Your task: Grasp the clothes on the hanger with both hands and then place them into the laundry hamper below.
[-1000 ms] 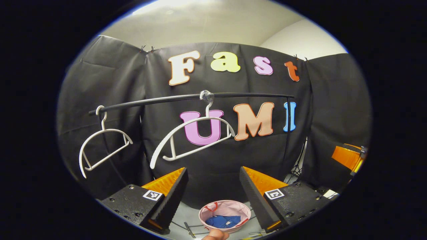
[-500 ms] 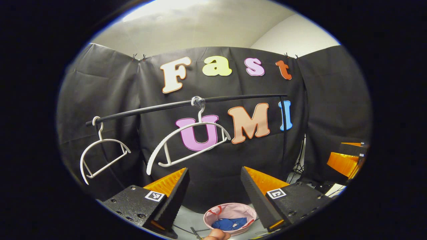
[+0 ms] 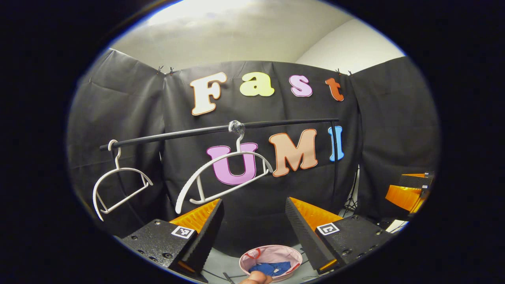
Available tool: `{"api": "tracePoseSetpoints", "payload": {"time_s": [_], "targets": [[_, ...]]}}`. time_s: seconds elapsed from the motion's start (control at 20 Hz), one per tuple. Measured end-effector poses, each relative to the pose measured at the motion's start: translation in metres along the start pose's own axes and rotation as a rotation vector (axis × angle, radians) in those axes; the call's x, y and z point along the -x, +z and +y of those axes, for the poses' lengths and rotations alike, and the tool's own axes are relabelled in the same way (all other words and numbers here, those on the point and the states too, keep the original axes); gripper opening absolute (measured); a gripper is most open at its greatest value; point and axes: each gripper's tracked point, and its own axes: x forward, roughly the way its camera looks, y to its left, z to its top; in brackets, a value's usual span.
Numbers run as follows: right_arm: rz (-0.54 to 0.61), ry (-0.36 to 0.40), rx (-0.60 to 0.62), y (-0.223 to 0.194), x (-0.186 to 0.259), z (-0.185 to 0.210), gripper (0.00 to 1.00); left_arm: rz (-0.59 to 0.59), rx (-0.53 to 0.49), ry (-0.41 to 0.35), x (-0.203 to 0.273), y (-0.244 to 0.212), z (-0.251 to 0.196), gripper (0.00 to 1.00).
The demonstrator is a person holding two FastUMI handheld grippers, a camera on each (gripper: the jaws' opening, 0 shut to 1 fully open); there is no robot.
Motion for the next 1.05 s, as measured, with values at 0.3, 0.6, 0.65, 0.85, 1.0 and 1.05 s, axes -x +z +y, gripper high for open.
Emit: {"api": "tracePoseSetpoints", "payload": {"time_s": [0.3,0.6,0.65,0.85,1.0,1.05], "targets": [[0.014,-0.002,0.001,-0.007,-0.002,-0.001,0.98,0.016,0.017,-0.003,0.002,-0.01,0.002,1.0],[0.007,-0.007,-0.02,-0.005,-0.004,0.0,1.0,0.031,0.023,0.002,0.001,-0.016,0.007,0.96],[0.007,-0.008,-0.019,-0.006,-0.004,0.0,1.0,0.034,0.024,0.001,0.002,-0.017,0.006,1.0],[0.017,-0.016,-0.019,-0.009,-0.002,0.0,1.0,0.033,0.037,-0.012,0.0,-0.019,0.001,0.96],[0.016,-0.024,-0.018,-0.01,-0.001,-0.001,0.98,0.031,0.045,-0.015,0.0,-0.019,0.0,1.0],[0.016,-0.025,-0.02,-0.01,-0.001,-0.001,0.98,0.027,0.046,-0.018,-0.001,-0.019,0.0,1.0]]}}
